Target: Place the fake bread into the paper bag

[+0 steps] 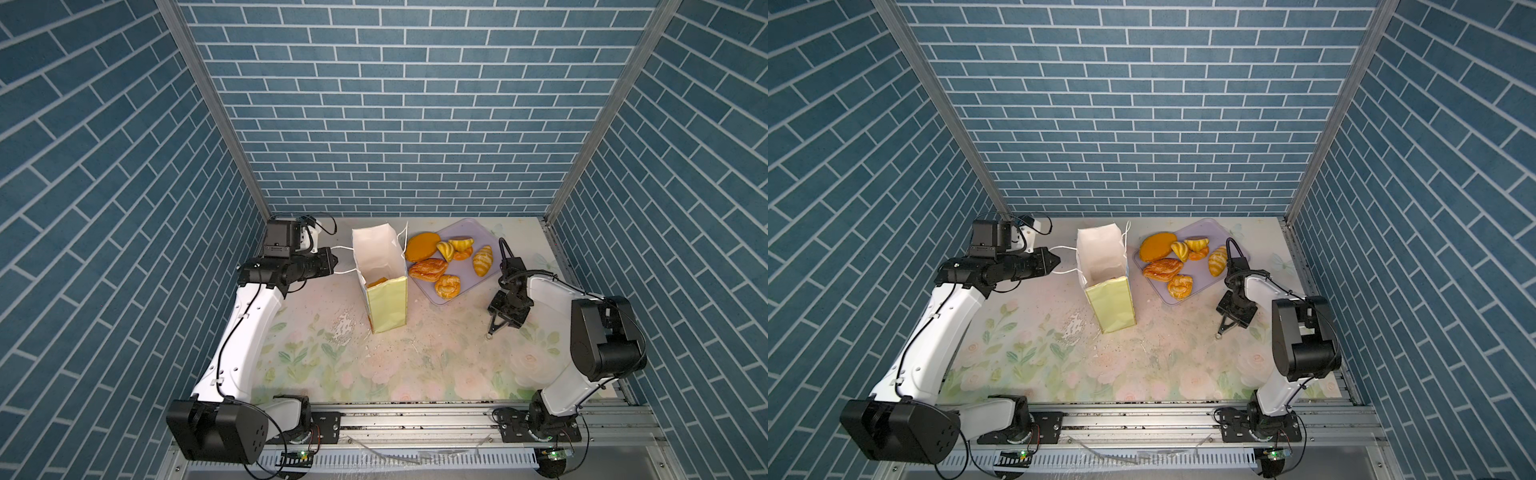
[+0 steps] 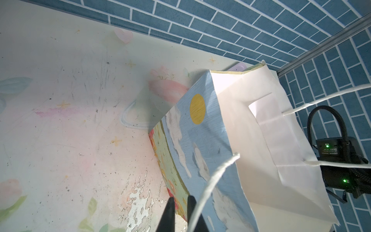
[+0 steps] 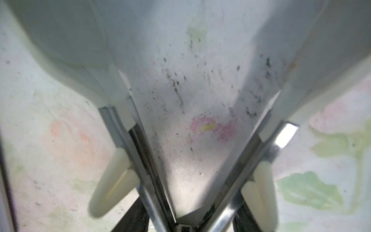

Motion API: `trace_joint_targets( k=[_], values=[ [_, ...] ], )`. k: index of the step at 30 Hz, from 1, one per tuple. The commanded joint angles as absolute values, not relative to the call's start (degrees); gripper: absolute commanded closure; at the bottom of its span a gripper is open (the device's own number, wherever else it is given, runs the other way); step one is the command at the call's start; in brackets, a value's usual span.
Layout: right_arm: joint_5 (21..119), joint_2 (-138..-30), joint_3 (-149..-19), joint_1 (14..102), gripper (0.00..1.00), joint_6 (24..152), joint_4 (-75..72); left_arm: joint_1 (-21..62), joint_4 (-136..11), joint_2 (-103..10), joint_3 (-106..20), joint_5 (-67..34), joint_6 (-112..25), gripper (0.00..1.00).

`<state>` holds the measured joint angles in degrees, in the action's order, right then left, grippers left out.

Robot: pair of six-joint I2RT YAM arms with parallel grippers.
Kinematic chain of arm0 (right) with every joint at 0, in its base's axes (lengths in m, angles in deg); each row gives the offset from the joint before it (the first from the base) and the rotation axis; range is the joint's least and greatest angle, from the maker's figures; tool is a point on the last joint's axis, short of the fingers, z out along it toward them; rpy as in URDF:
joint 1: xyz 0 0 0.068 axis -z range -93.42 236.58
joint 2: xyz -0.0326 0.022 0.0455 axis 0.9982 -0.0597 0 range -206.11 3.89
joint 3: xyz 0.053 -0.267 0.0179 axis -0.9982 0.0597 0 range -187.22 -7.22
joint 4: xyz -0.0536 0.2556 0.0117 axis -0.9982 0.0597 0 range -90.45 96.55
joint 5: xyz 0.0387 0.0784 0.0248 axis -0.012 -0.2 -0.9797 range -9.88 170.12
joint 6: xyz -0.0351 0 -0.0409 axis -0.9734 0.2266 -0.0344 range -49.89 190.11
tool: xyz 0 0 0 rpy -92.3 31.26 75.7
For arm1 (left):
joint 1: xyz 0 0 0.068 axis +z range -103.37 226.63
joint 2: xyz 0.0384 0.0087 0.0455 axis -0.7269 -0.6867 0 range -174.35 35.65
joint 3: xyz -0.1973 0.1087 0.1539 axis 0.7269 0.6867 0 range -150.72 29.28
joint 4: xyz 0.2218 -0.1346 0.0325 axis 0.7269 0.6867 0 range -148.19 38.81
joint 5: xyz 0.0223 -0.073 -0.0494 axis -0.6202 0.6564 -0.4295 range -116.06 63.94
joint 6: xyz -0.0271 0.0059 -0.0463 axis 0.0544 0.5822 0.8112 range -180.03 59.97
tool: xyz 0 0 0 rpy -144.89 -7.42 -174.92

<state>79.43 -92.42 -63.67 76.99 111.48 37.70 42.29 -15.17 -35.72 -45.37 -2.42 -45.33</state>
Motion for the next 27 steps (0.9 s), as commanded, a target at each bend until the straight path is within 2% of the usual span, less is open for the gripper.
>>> trace_joint_targets(
  k=[1, 6, 10, 12, 18, 27],
  values=[
    [81.3, -93.7, -64.3, 77.8, 0.39, 99.9, 43.3, 42.8, -13.5, -35.4, -46.0, -2.4, -46.0, 0.85],
    [82.4, -90.0, -60.9, 80.6, 0.37, 94.2, 42.1, 42.8, -13.7, -35.4, -45.9, -2.3, -46.0, 0.85],
    [85.0, -88.7, -60.9, 81.6, 0.18, 94.9, 43.6, 42.9, -13.9, -35.4, -45.9, -2.1, -45.8, 0.85],
    [84.5, -89.2, -62.3, 81.5, 0.15, 98.5, 45.5, 42.9, -14.0, -35.3, -45.9, -2.1, -45.7, 0.85],
    [81.8, -86.1, -61.6, 80.0, 0.13, 111.4, 44.2, 42.9, -14.2, -35.1, -45.7, -2.1, -45.7, 0.85],
    [81.9, -86.1, -57.8, 78.3, 0.15, 113.0, 40.6, 43.3, -14.3, -34.8, -45.1, -1.9, -46.0, 0.85]
  ],
)
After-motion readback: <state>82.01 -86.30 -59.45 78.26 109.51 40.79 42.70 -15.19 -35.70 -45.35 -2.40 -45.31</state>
